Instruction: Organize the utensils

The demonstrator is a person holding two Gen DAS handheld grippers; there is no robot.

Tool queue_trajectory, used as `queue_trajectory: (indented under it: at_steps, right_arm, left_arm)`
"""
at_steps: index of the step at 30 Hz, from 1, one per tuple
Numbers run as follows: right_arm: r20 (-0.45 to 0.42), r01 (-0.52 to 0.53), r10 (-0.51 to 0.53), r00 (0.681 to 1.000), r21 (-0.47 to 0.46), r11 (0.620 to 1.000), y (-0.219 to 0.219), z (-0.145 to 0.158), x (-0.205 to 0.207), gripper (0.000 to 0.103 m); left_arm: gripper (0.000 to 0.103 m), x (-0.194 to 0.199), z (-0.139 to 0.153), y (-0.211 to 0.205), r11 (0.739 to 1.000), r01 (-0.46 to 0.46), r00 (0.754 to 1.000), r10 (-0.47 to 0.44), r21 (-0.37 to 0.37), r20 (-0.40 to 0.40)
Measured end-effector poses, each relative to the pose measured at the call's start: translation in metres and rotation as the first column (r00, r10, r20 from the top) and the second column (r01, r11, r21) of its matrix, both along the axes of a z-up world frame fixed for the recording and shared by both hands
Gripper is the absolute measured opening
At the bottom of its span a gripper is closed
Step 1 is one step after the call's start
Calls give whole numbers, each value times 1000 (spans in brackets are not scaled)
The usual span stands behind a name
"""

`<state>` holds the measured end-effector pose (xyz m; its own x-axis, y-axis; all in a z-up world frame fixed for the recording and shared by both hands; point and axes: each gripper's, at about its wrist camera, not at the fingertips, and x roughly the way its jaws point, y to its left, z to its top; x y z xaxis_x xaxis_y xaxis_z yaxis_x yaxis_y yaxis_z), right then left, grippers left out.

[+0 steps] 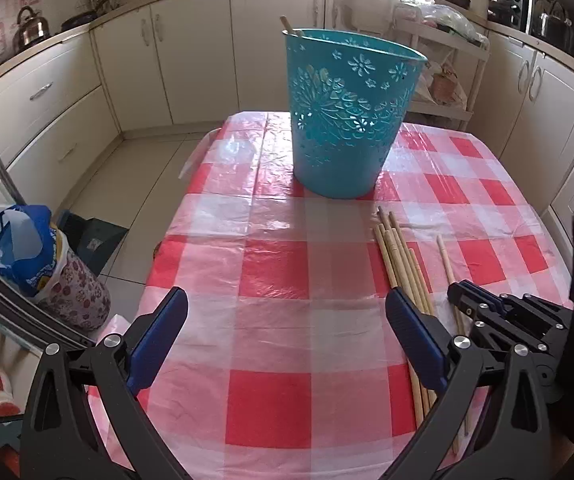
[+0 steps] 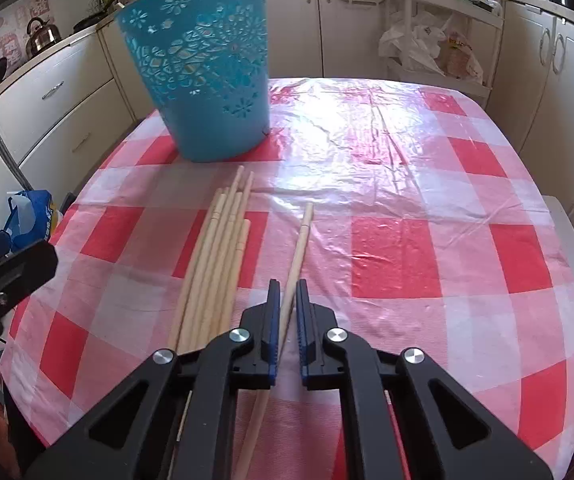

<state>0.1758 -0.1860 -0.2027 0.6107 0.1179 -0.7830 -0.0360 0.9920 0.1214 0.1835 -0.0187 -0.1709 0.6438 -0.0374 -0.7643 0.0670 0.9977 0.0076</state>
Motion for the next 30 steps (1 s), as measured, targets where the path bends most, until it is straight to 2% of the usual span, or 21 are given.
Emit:
queue_trajectory:
  at_steps: [5,12,17,30]
  right_arm:
    - [8,15,-15,1000,79,997,-20,-2,-4,8]
    - [8,18,-19,1000,130,991,-27,-3,-2,8]
    - [8,18,-20,1000,134,991,-26,-3,-2,8]
    - [9,20,-22,1000,146,989,-26,-4,-1,8]
  left_arm:
    - [95,23,-17,-28,998,50,998,-49,28,-37]
    - [95,43,-39,-51,994,86,993,-80,68,-91]
    - [95,46,-51,-55,991,98,989,-87,86,-123]
    - [95,46,-55,-42,994,87,988,-78,59,-130]
